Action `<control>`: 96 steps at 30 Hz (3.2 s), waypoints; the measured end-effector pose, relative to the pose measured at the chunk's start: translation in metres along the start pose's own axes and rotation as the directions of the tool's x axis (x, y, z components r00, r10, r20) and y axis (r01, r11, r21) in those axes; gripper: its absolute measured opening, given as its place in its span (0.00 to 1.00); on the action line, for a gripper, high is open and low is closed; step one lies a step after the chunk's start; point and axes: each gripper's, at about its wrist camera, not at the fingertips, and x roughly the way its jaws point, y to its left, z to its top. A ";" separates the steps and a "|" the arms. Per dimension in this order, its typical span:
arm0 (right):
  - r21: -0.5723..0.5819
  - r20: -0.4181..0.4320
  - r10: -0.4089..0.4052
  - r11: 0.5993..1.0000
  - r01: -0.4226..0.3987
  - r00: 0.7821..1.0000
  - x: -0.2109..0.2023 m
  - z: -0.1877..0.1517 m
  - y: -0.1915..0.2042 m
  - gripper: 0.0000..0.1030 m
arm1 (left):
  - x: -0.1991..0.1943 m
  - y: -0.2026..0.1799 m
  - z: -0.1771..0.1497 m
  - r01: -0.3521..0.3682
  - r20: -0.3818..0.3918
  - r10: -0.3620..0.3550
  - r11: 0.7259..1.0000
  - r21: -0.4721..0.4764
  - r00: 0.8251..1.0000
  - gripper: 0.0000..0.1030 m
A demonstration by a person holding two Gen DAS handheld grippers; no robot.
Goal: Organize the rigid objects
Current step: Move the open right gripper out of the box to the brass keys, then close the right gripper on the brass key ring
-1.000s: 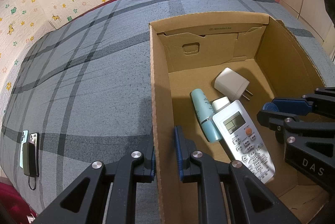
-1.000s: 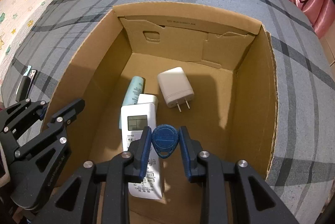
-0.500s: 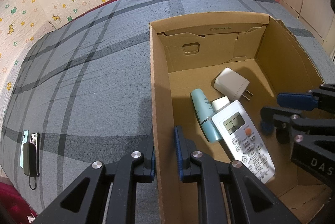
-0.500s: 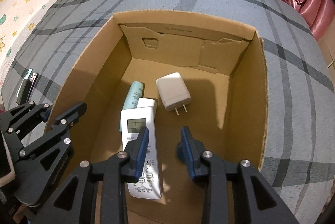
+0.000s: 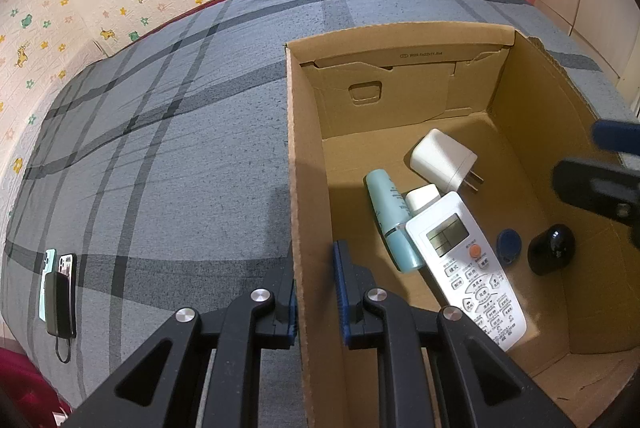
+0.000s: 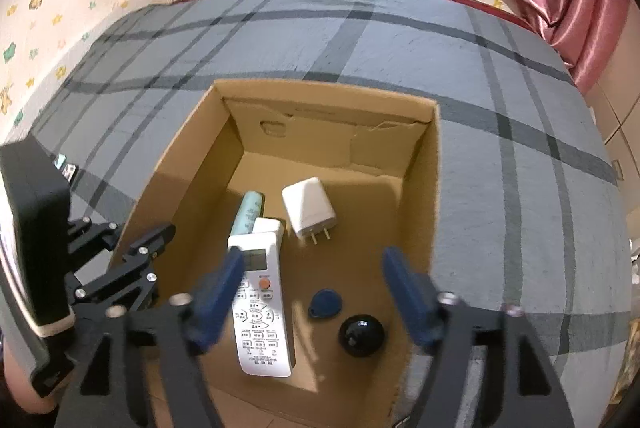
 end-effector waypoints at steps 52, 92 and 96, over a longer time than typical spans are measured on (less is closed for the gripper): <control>0.137 0.007 -0.134 0.982 0.132 0.991 -0.033 -0.130 -0.121 1.00 | 0.001 -0.001 0.002 -0.011 -0.001 0.011 1.000 0.006 1.000 0.16; 0.121 -0.100 -0.144 0.980 0.156 0.985 0.031 -0.190 -0.108 0.93 | -0.001 -0.001 0.002 -0.016 0.000 0.016 1.000 0.009 1.000 0.16; 0.124 -0.091 -0.125 0.983 0.135 0.988 0.022 -0.187 -0.108 0.48 | 0.000 -0.002 0.002 -0.018 -0.001 0.018 1.000 0.010 1.000 0.16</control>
